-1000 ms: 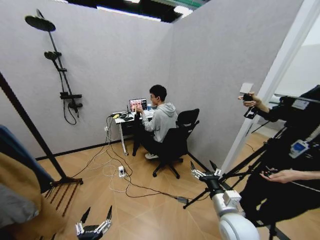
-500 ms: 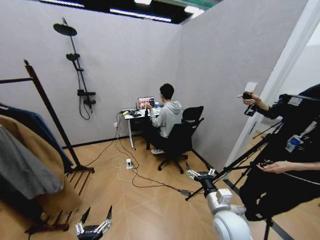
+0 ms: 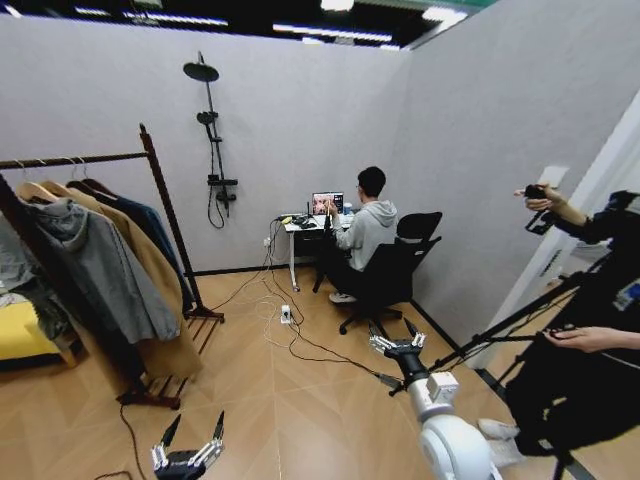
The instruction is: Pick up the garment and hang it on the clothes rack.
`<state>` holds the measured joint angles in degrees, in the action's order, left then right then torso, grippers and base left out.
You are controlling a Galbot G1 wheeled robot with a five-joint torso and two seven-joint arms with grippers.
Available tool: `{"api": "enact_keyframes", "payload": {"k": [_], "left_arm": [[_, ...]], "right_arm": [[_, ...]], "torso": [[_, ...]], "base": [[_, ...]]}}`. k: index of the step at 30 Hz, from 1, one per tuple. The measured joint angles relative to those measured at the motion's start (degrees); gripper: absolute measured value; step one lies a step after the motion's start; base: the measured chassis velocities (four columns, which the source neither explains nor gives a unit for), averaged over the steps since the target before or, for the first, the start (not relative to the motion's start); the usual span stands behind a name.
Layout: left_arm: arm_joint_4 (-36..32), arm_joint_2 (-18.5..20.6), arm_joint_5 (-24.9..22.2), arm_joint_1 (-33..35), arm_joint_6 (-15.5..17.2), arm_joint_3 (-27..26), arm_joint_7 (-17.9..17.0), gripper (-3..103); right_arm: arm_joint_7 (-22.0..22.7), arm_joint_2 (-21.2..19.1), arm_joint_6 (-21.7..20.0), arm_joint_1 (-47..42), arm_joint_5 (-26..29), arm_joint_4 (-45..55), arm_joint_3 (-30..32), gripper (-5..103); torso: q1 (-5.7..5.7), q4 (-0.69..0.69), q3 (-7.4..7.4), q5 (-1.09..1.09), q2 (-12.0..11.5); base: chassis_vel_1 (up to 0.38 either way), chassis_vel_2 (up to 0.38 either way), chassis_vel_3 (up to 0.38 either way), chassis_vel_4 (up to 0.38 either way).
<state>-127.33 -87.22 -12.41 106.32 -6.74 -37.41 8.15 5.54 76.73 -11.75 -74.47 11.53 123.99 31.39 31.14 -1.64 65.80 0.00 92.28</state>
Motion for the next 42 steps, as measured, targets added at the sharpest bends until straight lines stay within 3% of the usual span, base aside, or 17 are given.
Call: {"api": "enact_keyframes", "payload": {"k": [29,42], "left_arm": [[0.00,0.00,0.00,0.00,0.00,0.00,0.00,100],[0.00,0.00,0.00,0.00,0.00,0.00,0.00,100]], "right_arm": [[-0.06,0.31,-0.52,0.85,-0.81,-0.89,-1.81,100],[-1.50,1.03,2.14,0.80,-0.76,-2.61,-1.78,100]], "torso": [[0.01,0.03,0.01,0.00,-0.01],[-0.02,0.01,0.00,0.00,0.01]], "base": [[0.069,-0.056,-0.057,0.074],[0.053,-0.047,-0.054,0.051]]}}
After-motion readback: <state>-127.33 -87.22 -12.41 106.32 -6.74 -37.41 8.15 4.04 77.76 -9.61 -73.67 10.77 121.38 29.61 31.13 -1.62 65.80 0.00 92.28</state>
